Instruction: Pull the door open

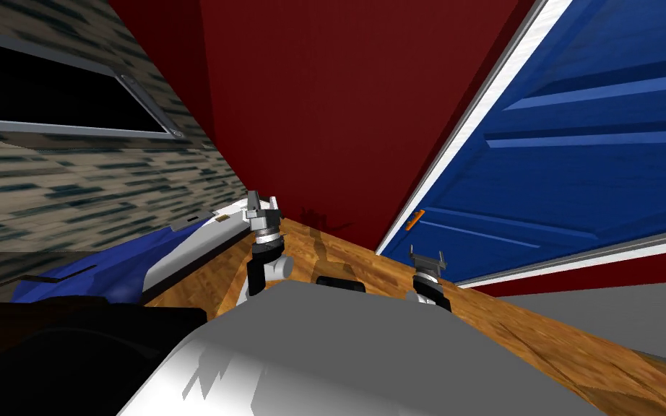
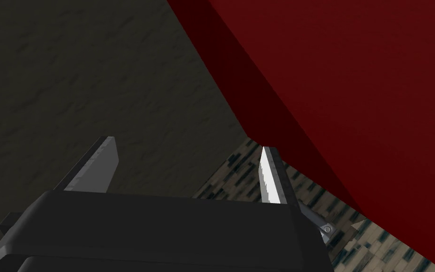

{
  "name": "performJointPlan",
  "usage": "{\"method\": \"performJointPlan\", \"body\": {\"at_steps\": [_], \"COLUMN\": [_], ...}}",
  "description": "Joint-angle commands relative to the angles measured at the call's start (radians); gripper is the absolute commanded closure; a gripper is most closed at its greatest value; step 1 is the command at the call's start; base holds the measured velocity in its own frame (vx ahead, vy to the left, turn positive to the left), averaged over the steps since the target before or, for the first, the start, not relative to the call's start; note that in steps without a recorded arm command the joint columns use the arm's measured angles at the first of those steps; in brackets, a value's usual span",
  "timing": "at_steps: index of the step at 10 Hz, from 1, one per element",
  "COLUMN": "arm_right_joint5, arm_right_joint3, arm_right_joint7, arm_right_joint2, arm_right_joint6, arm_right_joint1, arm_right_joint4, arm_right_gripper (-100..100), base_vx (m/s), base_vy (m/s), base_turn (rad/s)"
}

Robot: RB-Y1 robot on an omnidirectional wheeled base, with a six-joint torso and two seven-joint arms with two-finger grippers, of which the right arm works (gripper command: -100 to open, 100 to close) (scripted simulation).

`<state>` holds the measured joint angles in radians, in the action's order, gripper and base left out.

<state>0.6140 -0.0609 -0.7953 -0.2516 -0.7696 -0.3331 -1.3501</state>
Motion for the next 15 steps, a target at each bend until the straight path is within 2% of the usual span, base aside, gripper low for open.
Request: {"method": "performJointPlan", "body": {"at_steps": [1,15], "arm_right_joint5": [0.027,0.225], "arm_right_joint3": [-0.002,-0.012], "arm_right_joint7": [-0.045,-0.336], "arm_right_joint2": [-0.012,-0.074], "arm_right_joint6": [-0.014,-0.098], "arm_right_joint1": [0.002,0.038], "arm_right_joint4": [0.039,0.330], "arm_right_gripper": [-100,-100], "base_vx": [0.015,-0.001], "base_vy": [-0.082,-0.100], "base_turn": [0.242,0.206]}}
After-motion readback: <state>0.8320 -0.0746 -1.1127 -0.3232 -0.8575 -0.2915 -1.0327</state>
